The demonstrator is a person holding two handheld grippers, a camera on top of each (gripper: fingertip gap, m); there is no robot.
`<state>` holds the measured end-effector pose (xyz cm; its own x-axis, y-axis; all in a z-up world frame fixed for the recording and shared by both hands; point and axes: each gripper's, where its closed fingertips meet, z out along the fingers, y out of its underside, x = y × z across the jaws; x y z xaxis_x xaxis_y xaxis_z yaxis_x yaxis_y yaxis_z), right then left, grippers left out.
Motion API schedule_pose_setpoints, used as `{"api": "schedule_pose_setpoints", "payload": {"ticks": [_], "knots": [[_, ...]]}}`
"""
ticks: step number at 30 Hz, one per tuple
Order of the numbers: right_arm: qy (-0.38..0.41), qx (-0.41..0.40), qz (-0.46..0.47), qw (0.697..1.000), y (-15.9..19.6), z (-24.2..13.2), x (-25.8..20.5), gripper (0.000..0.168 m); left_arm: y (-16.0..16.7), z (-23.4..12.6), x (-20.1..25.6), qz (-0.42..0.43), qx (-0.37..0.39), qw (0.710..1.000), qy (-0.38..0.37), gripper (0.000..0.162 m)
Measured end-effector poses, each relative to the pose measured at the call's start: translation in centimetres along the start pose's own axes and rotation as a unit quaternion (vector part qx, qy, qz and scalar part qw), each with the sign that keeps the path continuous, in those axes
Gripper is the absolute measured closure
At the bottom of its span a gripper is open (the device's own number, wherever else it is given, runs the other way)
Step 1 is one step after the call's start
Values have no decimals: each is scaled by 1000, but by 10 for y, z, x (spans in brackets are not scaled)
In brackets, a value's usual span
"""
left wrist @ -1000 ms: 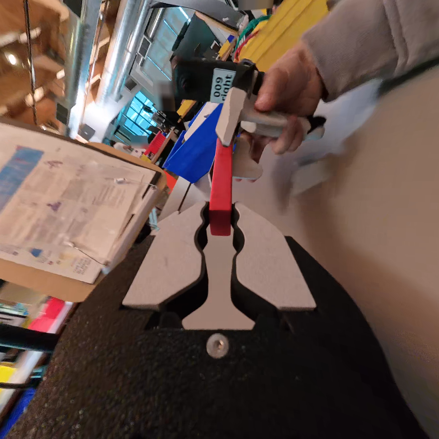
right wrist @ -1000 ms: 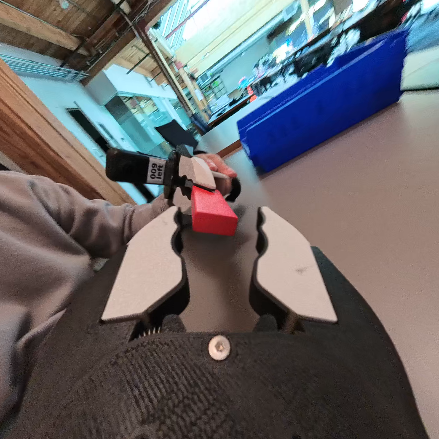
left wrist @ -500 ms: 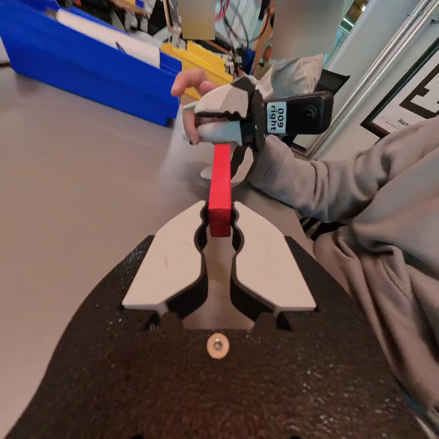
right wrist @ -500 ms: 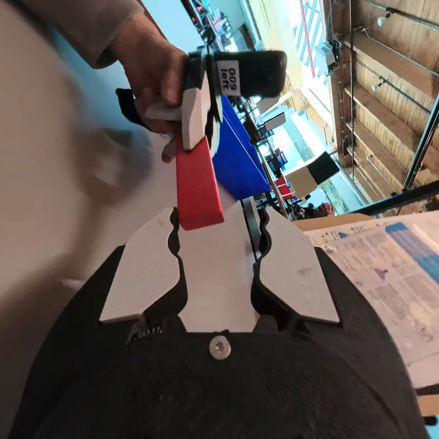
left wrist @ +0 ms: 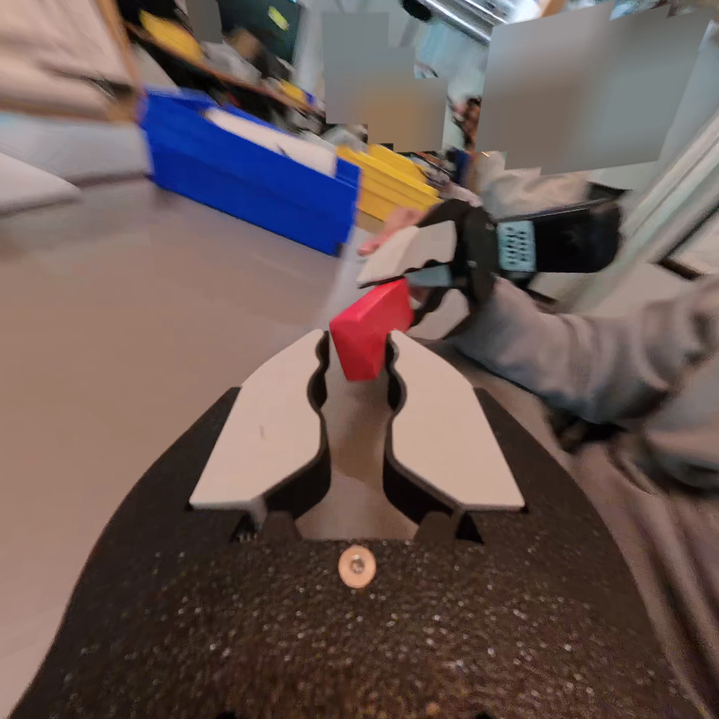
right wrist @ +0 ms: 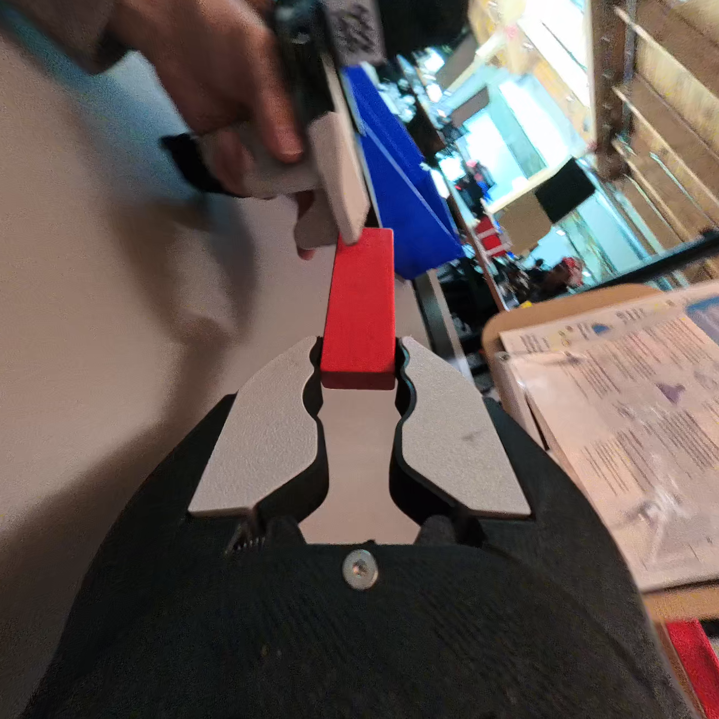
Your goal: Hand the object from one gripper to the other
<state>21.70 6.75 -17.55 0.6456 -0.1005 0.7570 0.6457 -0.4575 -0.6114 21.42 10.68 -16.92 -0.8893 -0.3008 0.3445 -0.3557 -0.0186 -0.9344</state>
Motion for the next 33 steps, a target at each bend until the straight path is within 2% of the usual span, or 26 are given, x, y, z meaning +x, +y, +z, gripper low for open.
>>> {"api": "schedule_pose_setpoints", "payload": {"ticks": [2,4,6,8,9,10,13,15,18,20,22,24,25,27,28,30,33], "knots": [[37,-15,15,999,6,-2,14,134,-9,-4,-16,66,29,993,-92,106],[78,-37,32,996,14,-4,27,134,-13,-7,-27,107,33,982,-153,96],[57,-58,82,993,24,-1,24,133,-17,-7,-32,143,42,971,-189,86],[27,-59,124,990,28,3,16,133,-16,-4,-30,242,27,945,-218,83],[-2,-63,146,987,30,5,8,133,-11,-3,-30,314,-5,919,-238,84],[-8,-63,155,986,31,6,6,133,-5,-2,-32,391,-48,881,-262,84],[-38,-49,187,980,23,5,0,134,8,1,-38,573,-150,744,-310,94],[-60,-33,231,971,16,6,-3,134,6,5,-37,631,-164,683,-328,104],[-83,-6,325,942,9,9,-5,134,-3,9,-36,688,-164,613,-351,111],[-95,19,392,915,6,9,-3,134,-8,9,-36,718,-168,566,-369,129],[-101,38,438,892,6,7,1,134,-13,10,-32,732,-153,547,-376,141],[-103,66,466,876,3,4,7,134,-15,10,-29,726,-139,559,-376,142],[-102,74,469,874,2,3,9,134,-15,11,-28,721,-139,568,-372,143],[-98,77,444,887,2,2,9,134,-16,11,-27,717,-145,572,-370,144],[-85,81,424,898,1,2,10,133,-15,11,-29,720,-153,567,-371,146],[-72,88,402,909,-1,0,12,118,-14,8,-33,728,-170,547,-377,146],[-68,122,437,888,-9,-3,21,110,-21,3,-33,746,-162,514,-391,146]]}}
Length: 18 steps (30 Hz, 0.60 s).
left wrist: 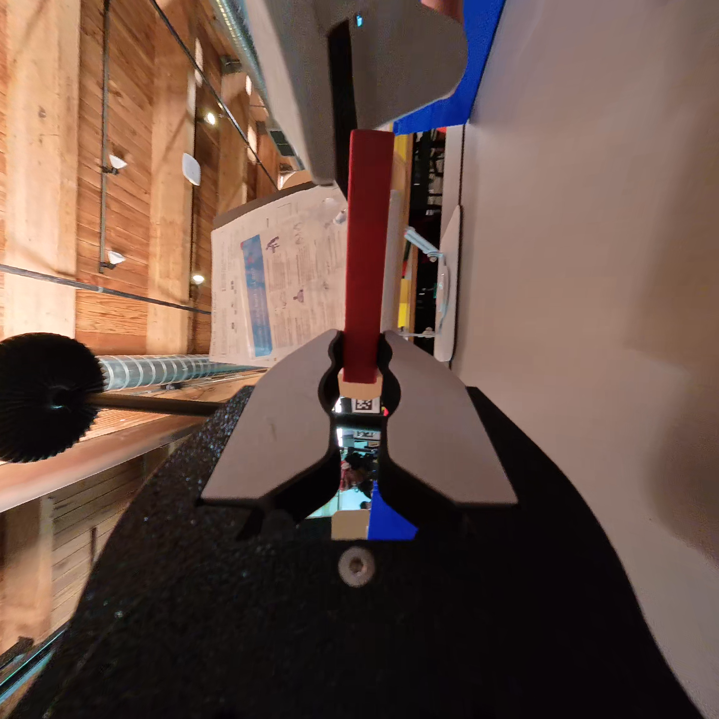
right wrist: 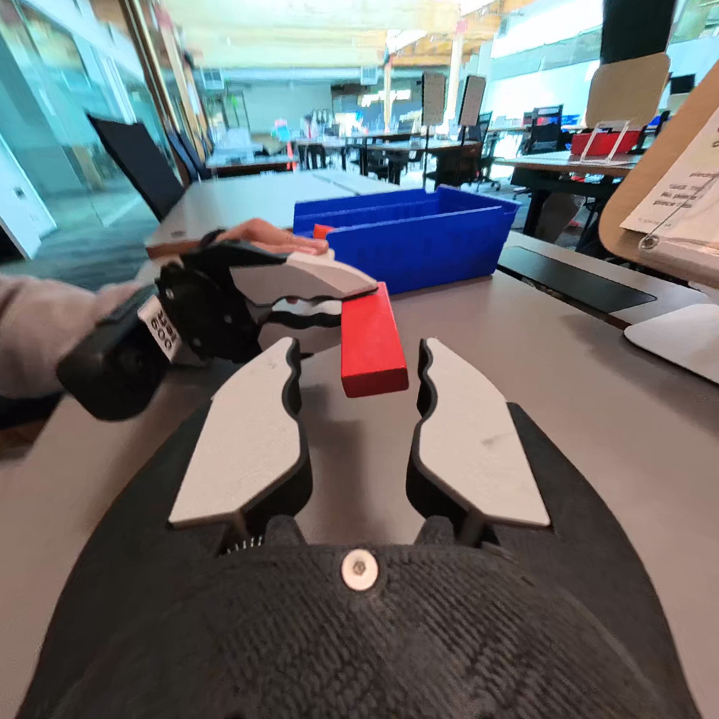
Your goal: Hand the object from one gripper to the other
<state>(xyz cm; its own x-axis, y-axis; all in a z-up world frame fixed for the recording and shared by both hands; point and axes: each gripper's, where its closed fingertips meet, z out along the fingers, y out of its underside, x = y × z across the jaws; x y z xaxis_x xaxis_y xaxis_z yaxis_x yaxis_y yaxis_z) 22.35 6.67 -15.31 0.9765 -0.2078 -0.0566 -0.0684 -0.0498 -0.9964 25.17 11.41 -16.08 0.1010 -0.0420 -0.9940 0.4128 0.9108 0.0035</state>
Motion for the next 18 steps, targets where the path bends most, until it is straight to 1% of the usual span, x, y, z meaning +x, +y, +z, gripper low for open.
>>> {"api": "schedule_pose_setpoints", "payload": {"ticks": [2,3,5,8,11,15,16,17,18], "knots": [[16,31,34,999,-7,-1,8,108,2,0,-3,-2,-7,1000,-7,146],[15,41,36,998,-8,-1,8,109,1,0,-3,-10,-4,1000,-6,146],[26,43,16,999,-8,0,9,111,-2,-1,-4,-31,8,999,-6,146],[10,39,-19,999,-7,3,-2,120,-5,-2,-6,-44,11,999,-6,146],[16,30,-35,999,-4,7,-4,132,-8,-3,-8,-49,17,999,-12,146],[23,20,-73,997,-4,8,-4,134,-9,-3,-7,-57,22,998,-7,146],[26,20,-89,995,-6,7,-4,134,-10,-3,-5,-82,29,996,2,146],[33,20,-113,993,-8,6,-4,134,-10,-2,-3,-132,37,990,16,144],[47,21,-150,987,-9,3,-2,134,-10,-2,-1,-197,42,979,35,139]]}}
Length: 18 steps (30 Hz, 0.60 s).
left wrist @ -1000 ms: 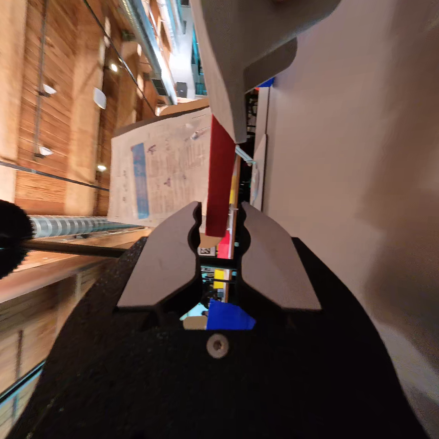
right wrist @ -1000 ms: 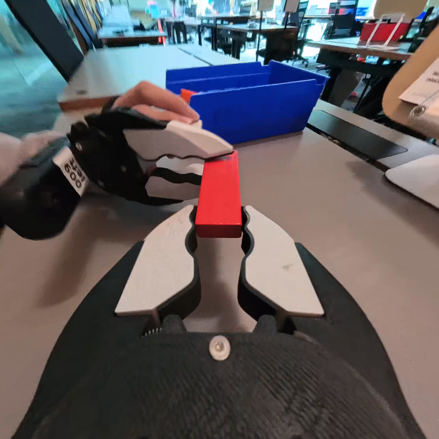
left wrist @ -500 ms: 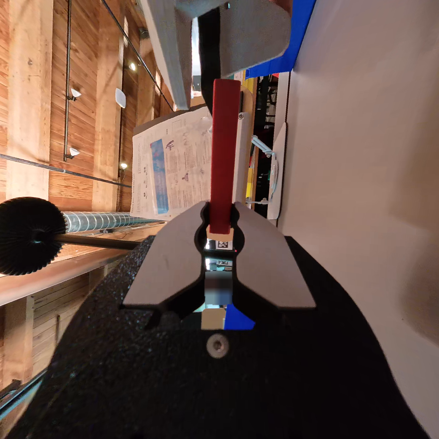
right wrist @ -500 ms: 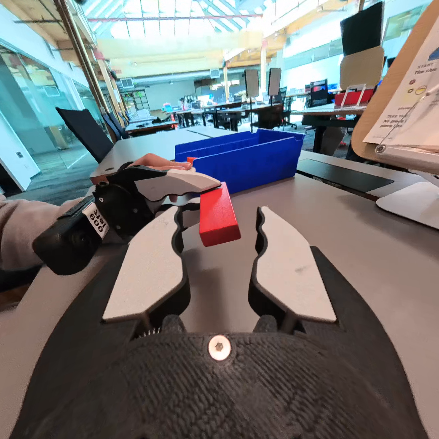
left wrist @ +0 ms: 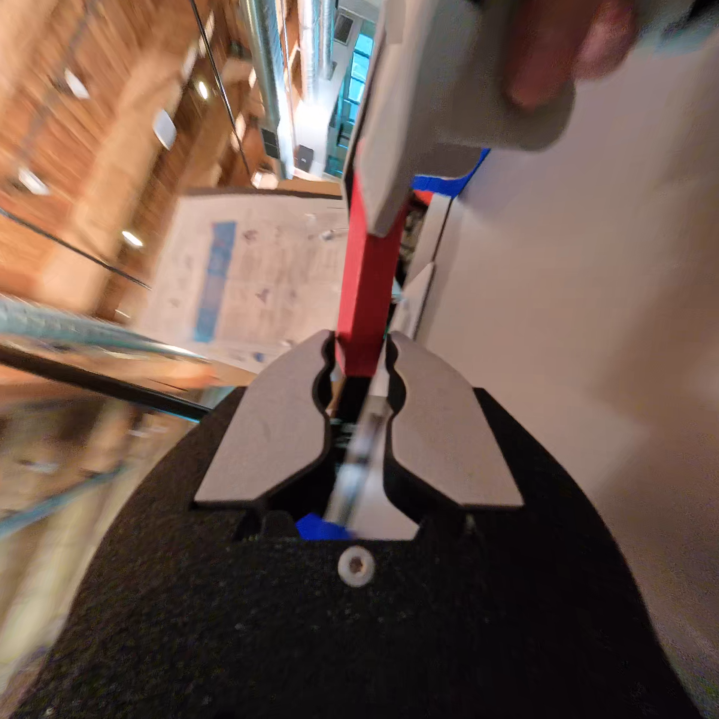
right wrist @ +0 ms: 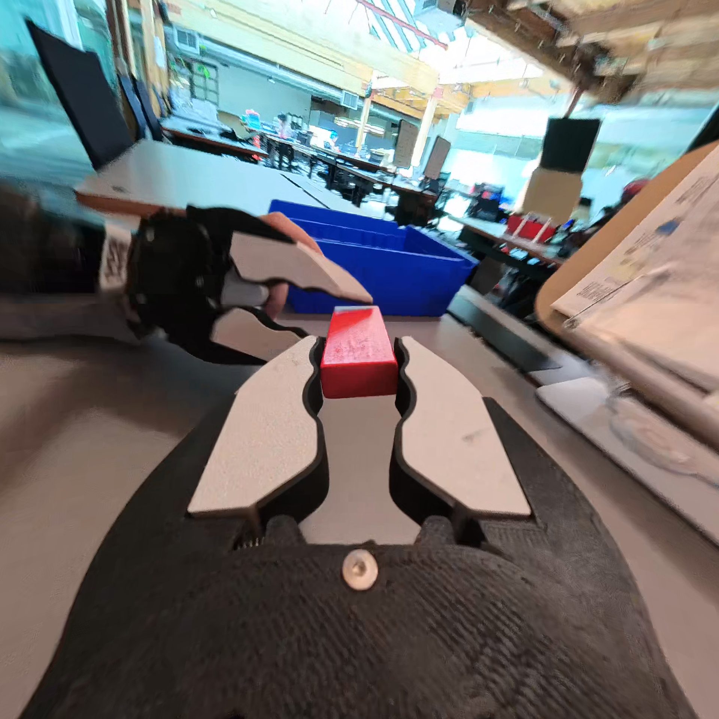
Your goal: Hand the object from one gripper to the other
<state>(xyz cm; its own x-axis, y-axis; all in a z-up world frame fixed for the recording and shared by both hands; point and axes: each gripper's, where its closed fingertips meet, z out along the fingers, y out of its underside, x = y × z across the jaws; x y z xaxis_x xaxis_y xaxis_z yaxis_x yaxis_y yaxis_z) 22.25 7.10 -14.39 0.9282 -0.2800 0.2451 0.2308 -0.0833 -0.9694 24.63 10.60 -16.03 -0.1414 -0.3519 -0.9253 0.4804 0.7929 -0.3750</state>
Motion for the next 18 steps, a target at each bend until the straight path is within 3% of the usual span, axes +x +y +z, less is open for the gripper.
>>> {"api": "schedule_pose_setpoints", "payload": {"ticks": [2,5,6,8,10,11,13,15,18], "knots": [[26,-5,-82,996,-1,-6,7,133,1,-2,0,-143,20,988,45,113],[8,18,-191,981,-7,-15,0,134,-7,-11,-4,-347,77,926,126,105],[0,22,-211,977,-8,-16,-3,134,-13,-15,-3,-413,96,890,169,105],[-23,31,-243,969,-10,-17,-14,134,-28,-25,2,-536,132,786,278,105],[-57,30,-273,960,-8,-16,-28,134,-41,-37,3,-618,161,676,368,105],[-75,25,-280,957,-5,-15,-34,134,-43,-39,4,-640,165,640,392,102],[-100,25,-275,956,-3,-14,-44,134,-44,-42,8,-652,165,611,417,114],[-106,35,-266,957,-5,-13,-47,134,-43,-45,17,-645,151,607,439,131],[-102,10,-252,962,3,-12,-42,133,-45,-46,17,-645,153,597,451,137]]}}
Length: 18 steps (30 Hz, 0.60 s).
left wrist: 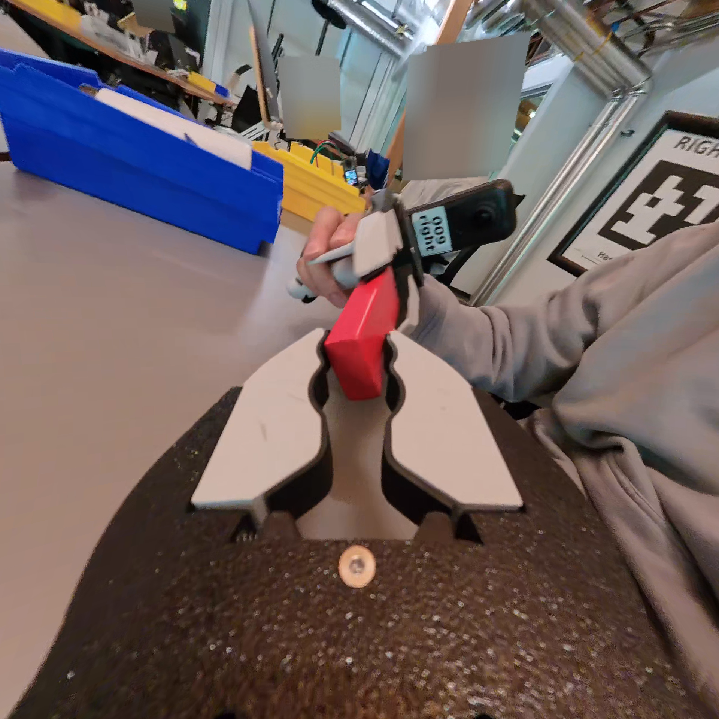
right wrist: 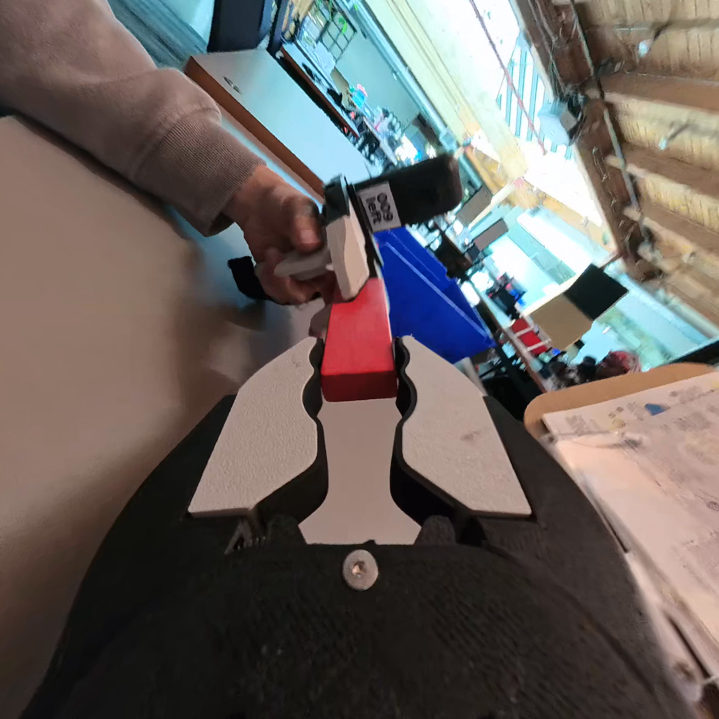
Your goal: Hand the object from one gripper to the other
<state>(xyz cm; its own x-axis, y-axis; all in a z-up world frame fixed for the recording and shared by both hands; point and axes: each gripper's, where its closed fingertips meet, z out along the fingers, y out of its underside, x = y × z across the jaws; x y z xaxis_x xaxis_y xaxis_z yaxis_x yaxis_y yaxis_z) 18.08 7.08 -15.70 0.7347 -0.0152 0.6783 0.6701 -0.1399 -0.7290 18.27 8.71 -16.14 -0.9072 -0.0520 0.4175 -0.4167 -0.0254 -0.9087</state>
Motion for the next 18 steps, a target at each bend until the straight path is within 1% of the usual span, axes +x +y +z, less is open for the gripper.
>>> {"api": "schedule_pose_setpoints", "payload": {"ticks": [1,2,3,4,5,7,8,9,11,13,14,15,16,18], "knots": [[2,-8,30,1000,5,1,1,131,-3,-1,1,11,8,1000,-2,140],[6,-1,72,997,5,1,3,132,-5,-1,-2,34,10,999,-21,145],[5,14,122,992,3,1,6,129,-4,-2,-6,65,3,997,-47,146],[3,30,181,983,1,0,10,121,-2,-3,-9,97,-9,993,-66,146],[1,44,252,967,1,-2,16,111,-2,-4,-9,128,-12,989,-77,146],[-2,64,393,917,5,-4,29,97,-12,-5,-6,195,18,976,-96,146],[-7,75,449,890,8,-5,33,97,-18,-6,-4,233,37,966,-104,146],[-20,86,500,862,9,-6,34,97,-22,-7,-1,269,51,956,-108,146],[-74,113,596,791,5,-7,29,101,-26,-9,5,328,68,935,-113,146],[-128,149,672,714,-2,-7,26,110,-25,-8,11,350,73,929,-96,146],[-151,169,695,682,-6,-7,26,113,-25,-7,12,355,75,927,-94,146],[-167,181,710,659,-9,-7,25,118,-22,-6,13,362,71,925,-89,146],[-172,179,723,645,-8,-5,23,120,-19,-4,13,370,63,923,-86,146],[-177,176,733,632,-7,-3,20,123,-16,-1,13,384,51,918,-88,146]]}}
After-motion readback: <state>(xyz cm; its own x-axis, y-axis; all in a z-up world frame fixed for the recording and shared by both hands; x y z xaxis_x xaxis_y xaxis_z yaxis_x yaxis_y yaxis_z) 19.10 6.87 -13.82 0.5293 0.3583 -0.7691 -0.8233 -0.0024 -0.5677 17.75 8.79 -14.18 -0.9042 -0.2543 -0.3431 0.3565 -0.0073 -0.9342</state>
